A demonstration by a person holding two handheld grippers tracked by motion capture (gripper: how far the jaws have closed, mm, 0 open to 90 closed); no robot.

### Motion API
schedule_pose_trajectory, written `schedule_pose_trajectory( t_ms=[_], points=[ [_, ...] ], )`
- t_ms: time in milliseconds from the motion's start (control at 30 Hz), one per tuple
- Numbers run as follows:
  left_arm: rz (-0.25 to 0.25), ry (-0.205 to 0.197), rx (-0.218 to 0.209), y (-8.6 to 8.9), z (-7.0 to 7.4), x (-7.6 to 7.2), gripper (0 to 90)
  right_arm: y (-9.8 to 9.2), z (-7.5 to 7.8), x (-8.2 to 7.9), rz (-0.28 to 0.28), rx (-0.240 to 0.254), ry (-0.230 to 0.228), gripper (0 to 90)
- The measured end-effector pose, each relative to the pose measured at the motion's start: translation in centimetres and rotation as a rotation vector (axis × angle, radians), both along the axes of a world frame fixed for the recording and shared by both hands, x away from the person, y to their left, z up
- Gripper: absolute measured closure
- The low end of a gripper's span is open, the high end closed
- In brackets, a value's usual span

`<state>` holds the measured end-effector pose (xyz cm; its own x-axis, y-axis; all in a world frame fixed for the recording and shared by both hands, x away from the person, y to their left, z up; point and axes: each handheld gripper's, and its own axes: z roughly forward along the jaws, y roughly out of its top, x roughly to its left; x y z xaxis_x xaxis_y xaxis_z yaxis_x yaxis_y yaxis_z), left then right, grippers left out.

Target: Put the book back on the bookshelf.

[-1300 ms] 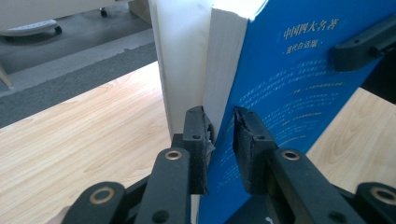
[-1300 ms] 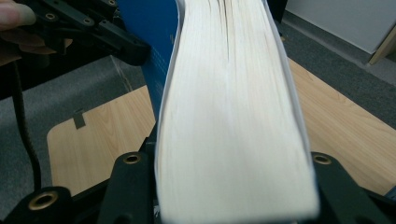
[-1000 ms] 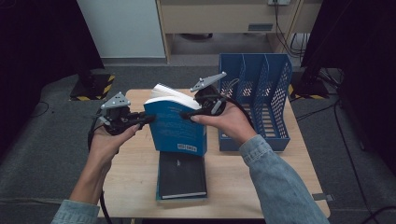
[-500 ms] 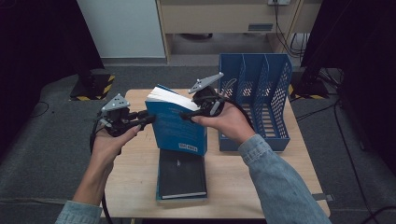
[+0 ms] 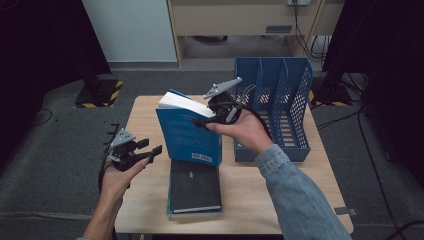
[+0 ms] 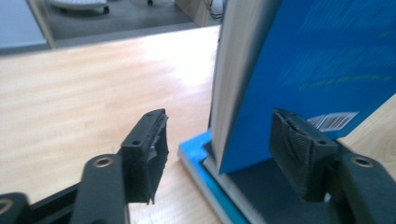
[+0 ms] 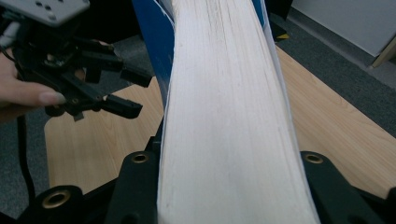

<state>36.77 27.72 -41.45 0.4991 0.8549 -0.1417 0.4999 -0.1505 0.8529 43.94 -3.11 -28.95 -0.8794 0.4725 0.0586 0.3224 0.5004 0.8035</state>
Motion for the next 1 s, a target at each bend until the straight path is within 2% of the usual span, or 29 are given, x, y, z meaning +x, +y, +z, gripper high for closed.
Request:
schedule_pose_trajectory(
  t_ms=[167, 300, 500, 567, 733, 767, 900, 1000],
  points=[
    [0.043, 0.035, 0.009, 0.9, -2.4, -0.1, 29.1, 0.0, 0.0, 0.1, 0.0, 0.0, 0.002, 59.1],
    [0.061, 0.057, 0.011, 1.4, -3.4, 0.0, 24.0, 0.0, 0.0, 0.1, -0.003, 0.0, 0.001, 59.1],
    [0.095, 0.07, 0.056, 1.9, -4.6, 0.0, 20.7, 0.0, 0.0, 0.2, -0.002, 0.005, 0.007, 59.2],
    [0.089, 0.098, 0.116, 1.8, -5.8, 0.0, 19.6, 0.0, 0.0, 0.4, -0.036, 0.008, 0.01, 59.7],
    [0.124, 0.125, 0.119, 2.7, -6.4, 0.4, 18.3, 0.4, -0.1, 0.7, -0.083, 0.02, 0.013, 59.9],
    [0.149, 0.132, 0.107, 3.2, -6.4, 0.4, 12.3, 0.5, -0.2, 1.0, -0.106, 0.036, 0.033, 59.8],
    [0.142, 0.132, 0.089, 4.0, -6.6, 0.3, 7.5, 0.7, -0.1, 1.3, -0.15, 0.046, 0.057, 59.8],
    [0.141, 0.136, 0.092, 4.1, -6.7, 0.4, 6.8, 0.7, -0.1, 1.6, -0.163, 0.051, 0.073, 59.8]
  ],
)
